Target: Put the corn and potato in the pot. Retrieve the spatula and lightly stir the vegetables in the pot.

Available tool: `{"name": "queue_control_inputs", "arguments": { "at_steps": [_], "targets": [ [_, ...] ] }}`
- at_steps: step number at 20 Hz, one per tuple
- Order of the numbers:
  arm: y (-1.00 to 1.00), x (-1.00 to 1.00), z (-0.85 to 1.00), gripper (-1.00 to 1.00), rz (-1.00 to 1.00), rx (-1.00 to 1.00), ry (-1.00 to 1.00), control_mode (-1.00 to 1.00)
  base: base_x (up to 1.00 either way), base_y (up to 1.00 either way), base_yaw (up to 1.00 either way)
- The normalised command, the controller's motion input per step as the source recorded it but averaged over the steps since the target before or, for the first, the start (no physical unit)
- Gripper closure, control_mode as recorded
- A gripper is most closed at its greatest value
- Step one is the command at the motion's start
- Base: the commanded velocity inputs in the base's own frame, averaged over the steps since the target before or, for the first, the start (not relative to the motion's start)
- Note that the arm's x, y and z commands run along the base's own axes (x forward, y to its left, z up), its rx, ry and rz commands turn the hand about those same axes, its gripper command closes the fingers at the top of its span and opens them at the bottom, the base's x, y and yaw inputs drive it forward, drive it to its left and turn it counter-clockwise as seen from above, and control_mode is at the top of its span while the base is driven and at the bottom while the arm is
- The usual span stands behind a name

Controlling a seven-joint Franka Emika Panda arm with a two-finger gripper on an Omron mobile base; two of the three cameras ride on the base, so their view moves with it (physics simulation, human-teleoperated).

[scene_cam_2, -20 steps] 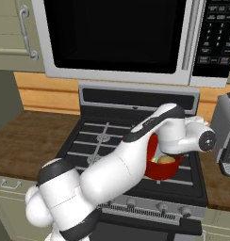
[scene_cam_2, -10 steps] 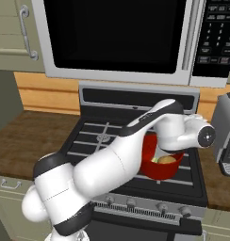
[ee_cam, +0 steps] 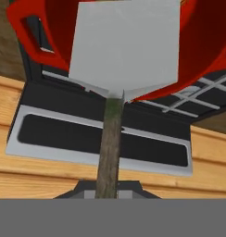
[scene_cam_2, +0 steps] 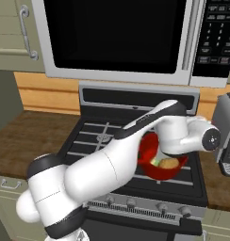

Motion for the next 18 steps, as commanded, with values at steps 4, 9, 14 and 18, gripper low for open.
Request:
{"name": "queue_control_inputs", "arguments": {
  "at_steps": [4,9,14,18],
  "targets": [
    [0.00,-0.21,0.12,1.00,-0.02,0.00,0.04,-1.00,0.00,0.00,0.00],
    [0.10,0.10,-0.01,1.00,0.00,0.00,0.01,-1.00,0.00,0.00,0.00],
    [0.00,0.03,-0.25,1.00,0.00,0.00,0.02,-1.00,0.00,0.00,0.00],
    [0.01,0.12,-0.48,1.00,0.00,0.04,0.01,-1.00,0.00,0.00,0.00]
  ]
}}
